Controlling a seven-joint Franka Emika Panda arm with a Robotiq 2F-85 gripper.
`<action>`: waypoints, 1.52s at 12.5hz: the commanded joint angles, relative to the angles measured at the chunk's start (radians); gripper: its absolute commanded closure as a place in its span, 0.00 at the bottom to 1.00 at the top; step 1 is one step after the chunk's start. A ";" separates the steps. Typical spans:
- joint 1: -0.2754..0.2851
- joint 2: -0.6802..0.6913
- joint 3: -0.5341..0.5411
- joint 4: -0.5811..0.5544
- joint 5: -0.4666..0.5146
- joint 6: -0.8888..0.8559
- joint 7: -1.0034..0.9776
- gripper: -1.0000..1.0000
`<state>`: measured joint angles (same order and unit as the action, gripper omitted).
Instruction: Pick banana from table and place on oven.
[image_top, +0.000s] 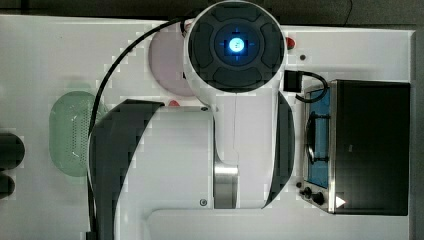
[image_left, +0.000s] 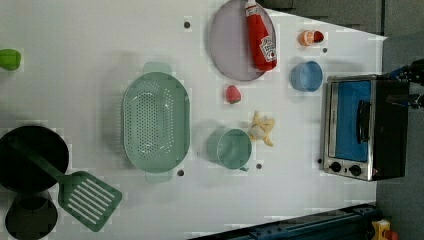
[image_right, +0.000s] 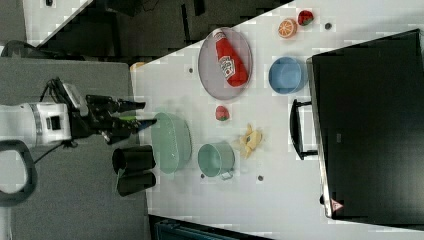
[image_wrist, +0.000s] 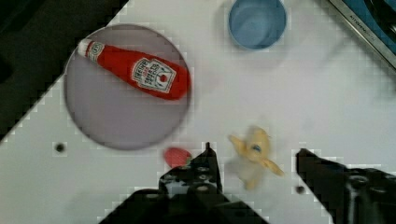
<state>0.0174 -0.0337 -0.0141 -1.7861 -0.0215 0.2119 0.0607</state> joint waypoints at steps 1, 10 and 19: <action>-0.029 -0.379 -0.048 -0.252 -0.004 -0.135 0.019 0.21; -0.029 -0.270 -0.046 -0.343 -0.004 0.001 0.019 0.00; -0.026 0.004 -0.024 -0.589 -0.004 0.532 0.020 0.00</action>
<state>-0.0137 -0.0127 -0.0779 -2.3926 -0.0182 0.7378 0.0723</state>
